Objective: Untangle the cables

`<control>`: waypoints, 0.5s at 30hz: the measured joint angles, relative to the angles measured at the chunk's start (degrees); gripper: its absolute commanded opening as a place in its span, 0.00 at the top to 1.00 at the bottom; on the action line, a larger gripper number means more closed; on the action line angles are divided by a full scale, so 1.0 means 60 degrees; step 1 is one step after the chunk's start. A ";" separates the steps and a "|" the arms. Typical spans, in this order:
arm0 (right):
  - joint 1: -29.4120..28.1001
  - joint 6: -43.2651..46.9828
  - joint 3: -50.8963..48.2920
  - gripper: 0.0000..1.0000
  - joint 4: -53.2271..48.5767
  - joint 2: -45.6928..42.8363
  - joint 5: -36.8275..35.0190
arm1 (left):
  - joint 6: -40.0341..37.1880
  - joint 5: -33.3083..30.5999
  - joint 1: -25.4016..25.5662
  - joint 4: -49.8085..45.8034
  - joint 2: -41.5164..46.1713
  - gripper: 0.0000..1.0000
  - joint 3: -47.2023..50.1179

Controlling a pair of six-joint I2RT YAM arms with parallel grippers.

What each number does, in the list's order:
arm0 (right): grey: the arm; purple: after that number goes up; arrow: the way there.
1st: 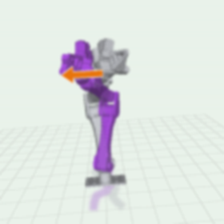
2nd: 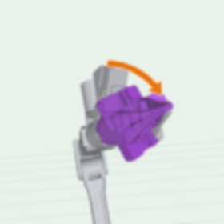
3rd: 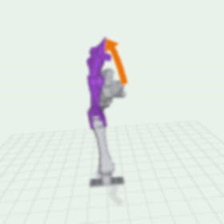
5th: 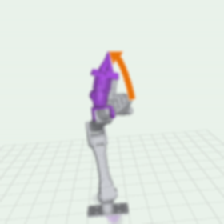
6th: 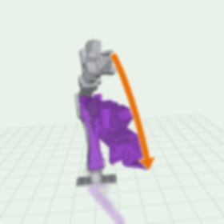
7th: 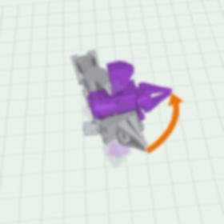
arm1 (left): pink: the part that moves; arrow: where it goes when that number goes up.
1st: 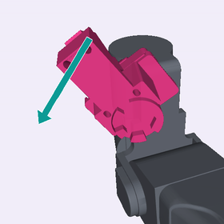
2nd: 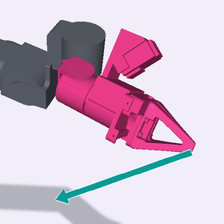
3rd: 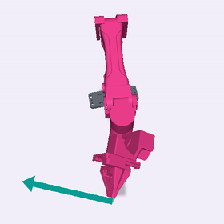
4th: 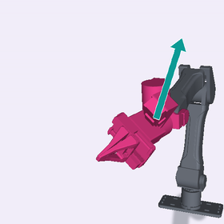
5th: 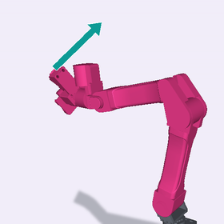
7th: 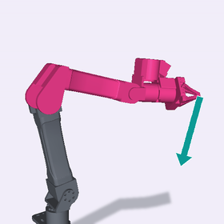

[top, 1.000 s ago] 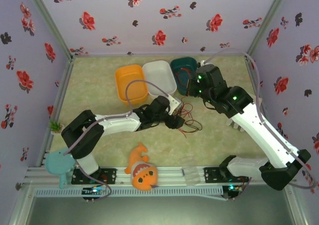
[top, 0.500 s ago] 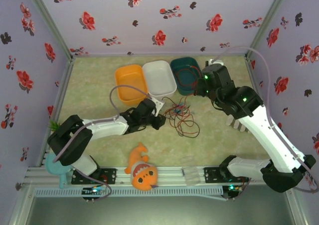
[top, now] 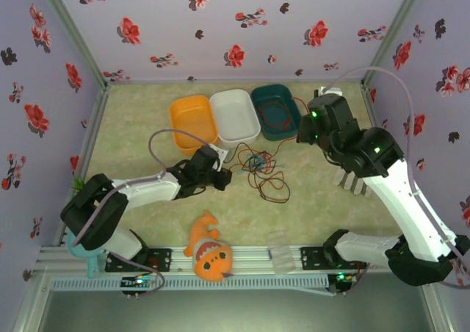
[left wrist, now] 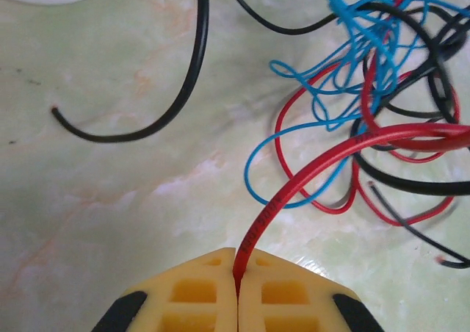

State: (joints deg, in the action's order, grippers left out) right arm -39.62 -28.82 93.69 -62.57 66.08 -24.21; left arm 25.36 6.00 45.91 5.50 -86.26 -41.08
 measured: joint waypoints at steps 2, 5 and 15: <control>0.0000 0.0062 0.0273 1.00 -0.0146 -0.0040 -0.0011 | 0.0015 -0.0004 -0.0098 -0.0106 0.0004 1.00 0.0011; 0.0029 0.0135 0.0670 1.00 -0.0444 -0.0080 -0.0193 | 0.0044 -0.0069 -0.0240 -0.0233 0.0102 1.00 0.0157; 0.0109 0.0237 0.0809 1.00 -0.0943 -0.0120 -0.0623 | 0.0044 -0.0138 -0.0288 -0.0794 0.0623 1.00 0.0448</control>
State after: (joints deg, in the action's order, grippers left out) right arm -38.96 -27.40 98.54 -68.23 65.36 -27.94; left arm 25.63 5.17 44.18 0.73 -82.52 -38.39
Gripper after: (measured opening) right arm 0.047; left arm 0.070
